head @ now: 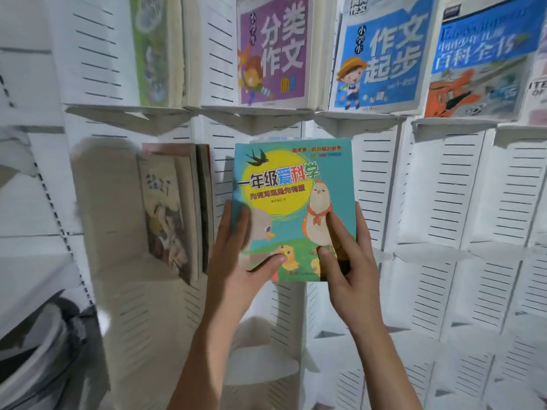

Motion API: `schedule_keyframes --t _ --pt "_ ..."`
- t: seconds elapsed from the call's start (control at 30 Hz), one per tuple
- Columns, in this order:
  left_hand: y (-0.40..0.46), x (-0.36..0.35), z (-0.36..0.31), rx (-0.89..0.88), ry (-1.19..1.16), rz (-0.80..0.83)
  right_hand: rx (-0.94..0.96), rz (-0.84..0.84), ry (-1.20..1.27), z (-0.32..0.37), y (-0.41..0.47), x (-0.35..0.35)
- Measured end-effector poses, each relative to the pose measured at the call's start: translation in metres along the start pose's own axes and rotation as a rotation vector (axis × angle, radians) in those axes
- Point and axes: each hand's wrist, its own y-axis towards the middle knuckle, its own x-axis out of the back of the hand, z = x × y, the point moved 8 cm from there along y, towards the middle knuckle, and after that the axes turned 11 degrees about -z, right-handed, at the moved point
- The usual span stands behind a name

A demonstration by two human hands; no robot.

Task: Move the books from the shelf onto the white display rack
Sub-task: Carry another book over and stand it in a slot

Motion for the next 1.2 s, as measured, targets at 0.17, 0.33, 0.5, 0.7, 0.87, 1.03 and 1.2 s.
schedule_keyframes --t 0.17,0.33,0.5,0.7,0.87,1.03,1.2 --pt "0.019 -0.025 0.019 0.052 0.011 0.072 0.056 -0.031 -0.016 -0.012 0.020 -0.015" --pt "0.026 -0.036 0.040 0.078 0.047 0.091 0.097 -0.067 -0.099 -0.028 0.019 -0.030" --pt "0.025 -0.051 0.066 0.129 0.102 0.154 0.259 -0.054 -0.277 -0.032 0.015 -0.043" --pt "0.027 -0.055 0.064 0.108 0.082 0.186 0.255 -0.084 -0.332 -0.044 0.006 -0.053" --pt "0.017 -0.052 0.065 0.186 0.101 0.150 0.246 -0.103 -0.363 -0.052 -0.007 -0.064" --pt "0.003 -0.062 0.052 0.313 0.042 0.300 0.252 -0.094 -0.415 -0.051 -0.014 -0.069" --pt "0.004 -0.060 0.050 0.357 0.039 0.328 0.260 -0.091 -0.347 -0.039 -0.012 -0.060"
